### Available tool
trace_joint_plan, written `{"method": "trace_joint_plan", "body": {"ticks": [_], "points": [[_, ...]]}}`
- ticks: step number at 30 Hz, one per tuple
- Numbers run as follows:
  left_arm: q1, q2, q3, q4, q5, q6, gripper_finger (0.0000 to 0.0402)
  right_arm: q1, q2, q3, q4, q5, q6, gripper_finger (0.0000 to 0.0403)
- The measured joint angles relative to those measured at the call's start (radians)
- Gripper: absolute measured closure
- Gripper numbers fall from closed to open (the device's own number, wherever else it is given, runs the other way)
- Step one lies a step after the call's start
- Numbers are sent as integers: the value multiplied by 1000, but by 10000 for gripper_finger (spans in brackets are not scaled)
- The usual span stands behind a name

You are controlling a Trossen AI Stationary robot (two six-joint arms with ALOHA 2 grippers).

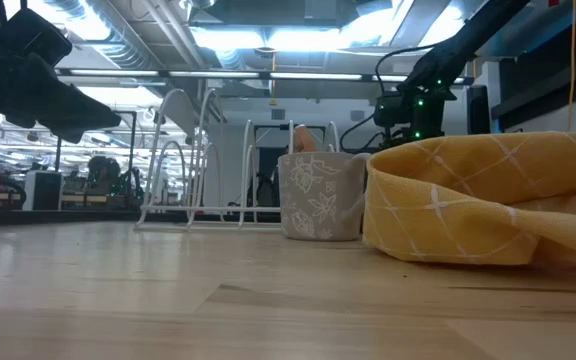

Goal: Sort dishes
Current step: Put the white plate in the dish rack

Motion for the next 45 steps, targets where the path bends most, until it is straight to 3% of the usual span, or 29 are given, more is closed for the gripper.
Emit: {"method": "trace_joint_plan", "body": {"ticks": [11,19,27,34,45], "points": [[0,0,0,0,0,0,289,-1,31,0,-9,-2,-51,265],[0,0,0,0,0,0,289,-1,104,6,-9,-64,-103,265],[0,0,0,0,0,0,289,-10,113,4,-24,-158,-138,265],[0,0,0,0,0,0,289,-31,116,1,-36,-334,-134,265],[0,0,0,0,0,0,289,-34,117,0,-37,-404,-132,265]]}}
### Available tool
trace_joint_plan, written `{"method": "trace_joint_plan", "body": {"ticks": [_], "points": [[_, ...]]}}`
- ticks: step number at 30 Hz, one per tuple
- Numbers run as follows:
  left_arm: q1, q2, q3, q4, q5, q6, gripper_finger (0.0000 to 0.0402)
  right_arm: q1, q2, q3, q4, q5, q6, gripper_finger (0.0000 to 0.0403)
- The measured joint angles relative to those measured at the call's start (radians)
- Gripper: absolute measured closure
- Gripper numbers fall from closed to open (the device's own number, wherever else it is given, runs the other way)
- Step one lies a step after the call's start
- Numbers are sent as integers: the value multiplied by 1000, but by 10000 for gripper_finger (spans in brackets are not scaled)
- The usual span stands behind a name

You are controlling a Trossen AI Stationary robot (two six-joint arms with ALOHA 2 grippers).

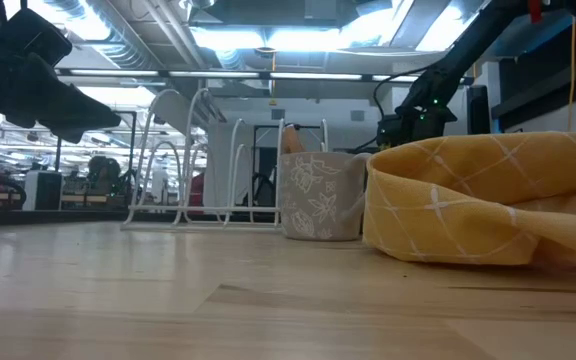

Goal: Sort dishes
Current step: Put the white plate in the dish rack

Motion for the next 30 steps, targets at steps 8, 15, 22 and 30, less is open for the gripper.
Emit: {"method": "trace_joint_plan", "body": {"ticks": [8,15,22,30], "points": [[0,0,0,0,0,0,289,1,3,-3,-6,-108,1,265],[0,0,0,0,0,0,289,1,4,-3,-70,-145,-33,265],[0,0,0,0,0,0,289,1,4,-3,-106,-121,-58,282],[0,0,0,0,0,0,289,-1,-2,0,-116,-178,-81,374]]}}
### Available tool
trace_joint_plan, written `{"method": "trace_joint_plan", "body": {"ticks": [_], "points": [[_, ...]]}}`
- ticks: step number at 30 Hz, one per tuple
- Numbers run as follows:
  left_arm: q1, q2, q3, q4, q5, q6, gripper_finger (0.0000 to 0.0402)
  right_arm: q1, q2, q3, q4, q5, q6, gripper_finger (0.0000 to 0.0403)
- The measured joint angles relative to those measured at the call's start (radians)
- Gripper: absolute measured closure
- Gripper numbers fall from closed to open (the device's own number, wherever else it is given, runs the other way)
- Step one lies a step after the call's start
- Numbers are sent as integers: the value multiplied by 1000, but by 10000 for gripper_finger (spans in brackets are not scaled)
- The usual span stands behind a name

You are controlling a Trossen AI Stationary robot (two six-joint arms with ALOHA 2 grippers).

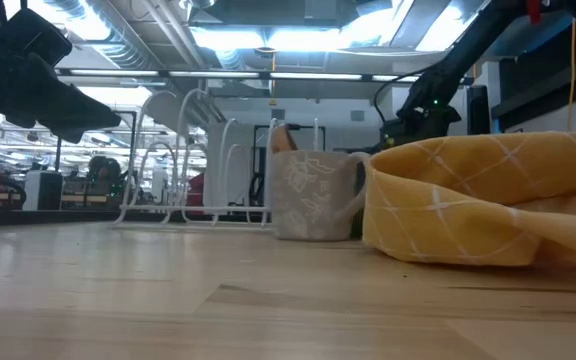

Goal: Sort dishes
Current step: Put the white plate in the dish rack

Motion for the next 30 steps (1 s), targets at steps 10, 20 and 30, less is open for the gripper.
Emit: {"method": "trace_joint_plan", "body": {"ticks": [10,20,30], "points": [[0,0,0,0,-1,0,289,2,1,0,5,-41,-13,373],[0,0,0,0,-1,0,289,2,1,89,-74,-6,-34,382],[0,0,0,0,-2,0,289,3,0,283,-280,131,-74,383]]}}
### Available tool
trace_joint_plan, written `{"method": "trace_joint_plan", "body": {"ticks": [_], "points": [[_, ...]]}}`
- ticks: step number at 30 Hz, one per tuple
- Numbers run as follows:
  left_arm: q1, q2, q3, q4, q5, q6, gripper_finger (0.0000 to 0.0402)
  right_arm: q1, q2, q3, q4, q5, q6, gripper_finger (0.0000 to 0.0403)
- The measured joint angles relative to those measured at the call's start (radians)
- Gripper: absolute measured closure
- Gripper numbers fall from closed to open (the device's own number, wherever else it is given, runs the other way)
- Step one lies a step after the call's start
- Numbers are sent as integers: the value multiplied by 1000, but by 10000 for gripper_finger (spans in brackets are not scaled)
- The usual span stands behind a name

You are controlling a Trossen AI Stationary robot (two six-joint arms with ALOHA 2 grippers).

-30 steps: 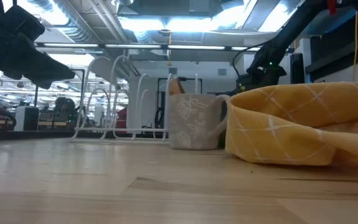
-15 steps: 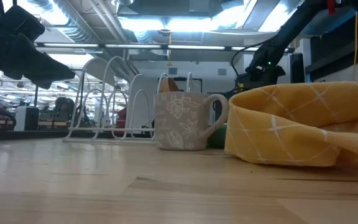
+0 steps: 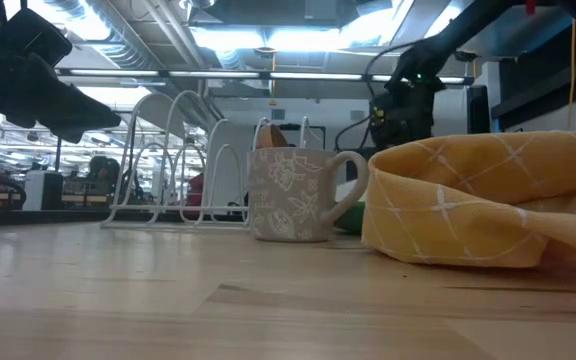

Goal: Sort dishes
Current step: Put the white plate in the dish rack

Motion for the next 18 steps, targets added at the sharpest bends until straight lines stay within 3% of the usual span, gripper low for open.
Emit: {"method": "trace_joint_plan", "body": {"ticks": [18], "points": [[1,0,0,0,0,8,289,122,-1,195,-161,202,-2,383]]}}
